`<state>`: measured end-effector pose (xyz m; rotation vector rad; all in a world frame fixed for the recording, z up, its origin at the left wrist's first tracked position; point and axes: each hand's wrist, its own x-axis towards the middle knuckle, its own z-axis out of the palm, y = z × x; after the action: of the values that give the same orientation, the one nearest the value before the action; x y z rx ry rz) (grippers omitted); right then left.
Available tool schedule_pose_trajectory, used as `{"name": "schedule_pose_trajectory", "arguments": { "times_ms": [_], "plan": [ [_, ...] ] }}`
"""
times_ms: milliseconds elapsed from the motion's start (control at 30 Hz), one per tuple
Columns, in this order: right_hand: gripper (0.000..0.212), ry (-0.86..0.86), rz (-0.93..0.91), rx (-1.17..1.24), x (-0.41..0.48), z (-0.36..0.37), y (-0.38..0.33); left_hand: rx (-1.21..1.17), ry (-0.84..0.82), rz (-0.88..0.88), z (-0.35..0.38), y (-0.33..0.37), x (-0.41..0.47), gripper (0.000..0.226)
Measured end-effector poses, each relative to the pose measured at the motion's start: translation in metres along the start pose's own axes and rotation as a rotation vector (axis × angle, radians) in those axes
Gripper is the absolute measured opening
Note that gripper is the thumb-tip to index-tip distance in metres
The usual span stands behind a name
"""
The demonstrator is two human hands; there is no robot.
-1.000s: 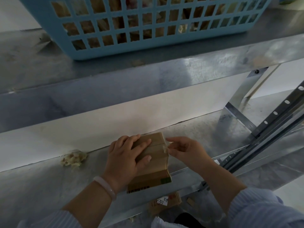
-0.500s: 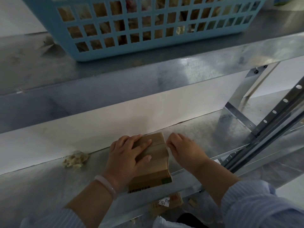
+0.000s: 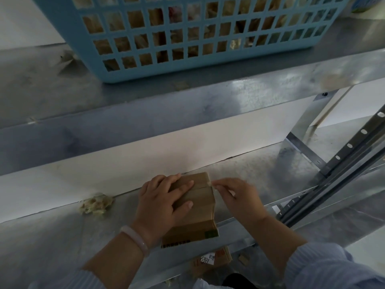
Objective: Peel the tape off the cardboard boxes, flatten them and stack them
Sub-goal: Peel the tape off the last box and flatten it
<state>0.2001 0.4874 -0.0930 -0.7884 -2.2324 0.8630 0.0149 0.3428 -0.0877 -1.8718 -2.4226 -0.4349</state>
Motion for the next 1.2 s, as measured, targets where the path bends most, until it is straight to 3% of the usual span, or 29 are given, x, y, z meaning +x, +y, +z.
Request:
{"name": "schedule_pose_trajectory", "arguments": {
  "times_ms": [33, 100, 167, 233, 400, 533, 600, 733, 800, 933, 1067, 1133, 1200],
  "plan": [
    [0.006, -0.006, 0.168, 0.14, 0.003, 0.001, -0.001, -0.005, -0.005, 0.001, 0.0, -0.001, 0.0, 0.053],
    [0.012, -0.094, 0.502, 0.485, 0.009, 0.0, -0.002, -0.01, -0.008, 0.007, -0.001, -0.003, 0.0, 0.053],
    [0.022, -0.182, 0.673, 0.758, 0.015, -0.002, 0.001, -0.01, -0.016, 0.02, -0.001, -0.005, 0.0, 0.053],
    [0.028, -0.269, 0.736, 0.84, 0.02, -0.005, -0.001, -0.022, -0.011, 0.029, -0.001, -0.006, 0.0, 0.053],
    [0.011, -0.313, 0.57, 0.475, 0.028, -0.009, -0.001, -0.038, 0.006, 0.043, -0.001, -0.008, 0.001, 0.051],
    [0.02, -0.283, 0.368, 0.16, 0.034, -0.012, 0.0, -0.039, 0.006, 0.051, -0.002, -0.009, 0.002, 0.051],
    [0.022, -0.226, 0.286, 0.049, 0.035, -0.01, -0.004, -0.037, 0.006, 0.05, -0.002, -0.009, 0.002, 0.051],
    [0.012, 0.051, 0.209, -0.034, 0.042, -0.009, -0.002, -0.049, 0.011, 0.068, -0.004, -0.008, 0.0, 0.052],
    [0.01, 0.072, 0.135, -0.089, 0.045, -0.01, 0.002, -0.043, 0.002, 0.073, -0.004, -0.009, 0.001, 0.053],
    [0.005, 0.006, -0.047, -0.142, 0.036, -0.009, 0.007, -0.051, 0.01, 0.062, -0.002, -0.01, 0.002, 0.051],
    [0.026, -0.033, -0.089, -0.05, 0.014, -0.006, 0.007, -0.053, 0.017, 0.07, 0.0, -0.01, 0.001, 0.049],
    [0.011, -0.013, -0.027, 0.069, 0.007, -0.004, 0.007, -0.046, 0.021, 0.07, 0.0, -0.01, 0.001, 0.049],
    [0.008, -0.054, 0.183, 0.235, 0.007, -0.002, 0.002, -0.046, 0.025, 0.066, 0.0, -0.01, 0.001, 0.049]
  ]
}}
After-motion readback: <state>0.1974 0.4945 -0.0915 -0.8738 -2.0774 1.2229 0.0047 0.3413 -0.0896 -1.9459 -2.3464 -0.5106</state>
